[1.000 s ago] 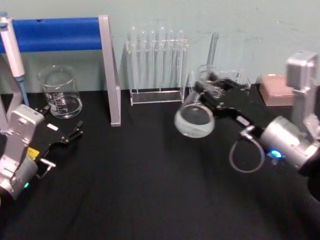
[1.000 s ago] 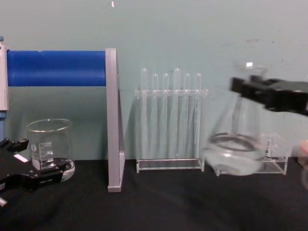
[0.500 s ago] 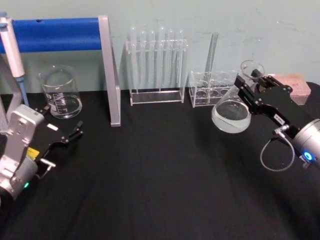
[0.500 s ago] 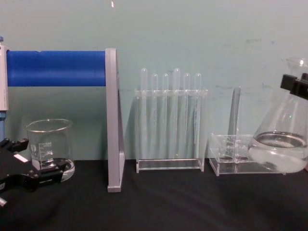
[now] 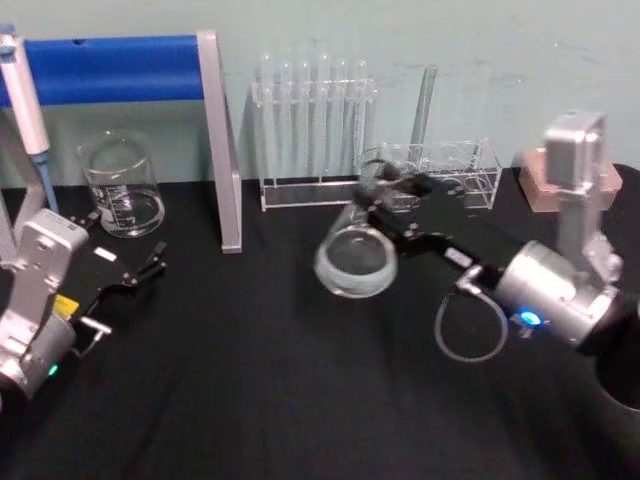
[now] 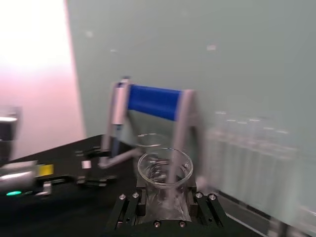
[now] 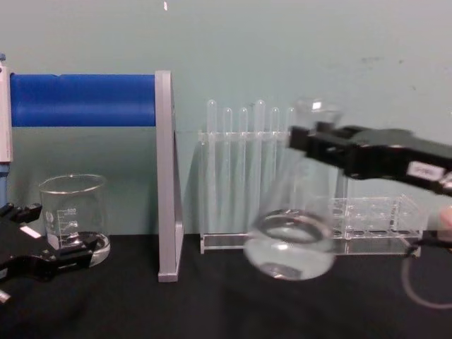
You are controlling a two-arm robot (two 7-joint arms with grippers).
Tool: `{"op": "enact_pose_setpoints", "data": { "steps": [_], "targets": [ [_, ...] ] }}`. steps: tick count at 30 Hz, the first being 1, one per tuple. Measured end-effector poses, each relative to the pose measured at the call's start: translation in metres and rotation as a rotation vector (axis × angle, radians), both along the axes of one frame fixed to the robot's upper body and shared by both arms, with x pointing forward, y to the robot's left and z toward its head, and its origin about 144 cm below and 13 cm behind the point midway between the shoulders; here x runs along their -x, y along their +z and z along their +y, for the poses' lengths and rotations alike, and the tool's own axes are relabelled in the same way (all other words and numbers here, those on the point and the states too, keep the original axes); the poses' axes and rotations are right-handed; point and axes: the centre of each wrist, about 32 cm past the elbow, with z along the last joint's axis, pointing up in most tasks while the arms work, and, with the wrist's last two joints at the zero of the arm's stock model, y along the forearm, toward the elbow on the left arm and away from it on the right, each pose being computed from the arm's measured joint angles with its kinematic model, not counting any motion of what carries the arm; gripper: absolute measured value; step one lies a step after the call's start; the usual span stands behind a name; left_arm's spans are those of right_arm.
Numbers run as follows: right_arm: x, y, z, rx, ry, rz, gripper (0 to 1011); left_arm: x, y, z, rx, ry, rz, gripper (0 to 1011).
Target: Grasp the erlenmeyer flask with one hand, shake it three times, then place it back.
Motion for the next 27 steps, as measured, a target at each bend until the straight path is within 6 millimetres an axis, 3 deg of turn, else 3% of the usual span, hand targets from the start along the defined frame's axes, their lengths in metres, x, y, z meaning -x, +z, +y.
{"op": "enact_pose_setpoints", "data": {
  "steps": [6,13,22,27],
  "targets": [
    [-0.008,-0.001,0.023,0.003,0.128,0.01,448,0.0,0.0,0.0,0.0,0.0,0.0,1001],
    [-0.012,-0.002,0.035,-0.001,0.178,0.013,448,0.0,0.0,0.0,0.0,0.0,0.0,1001],
    [-0.005,-0.001,0.023,-0.002,0.064,0.004,448,0.0,0.0,0.0,0.0,0.0,0.0,1001],
    [0.006,0.0,0.005,-0.002,-0.076,-0.003,448,0.0,0.0,0.0,0.0,0.0,0.0,1001]
  ]
}}
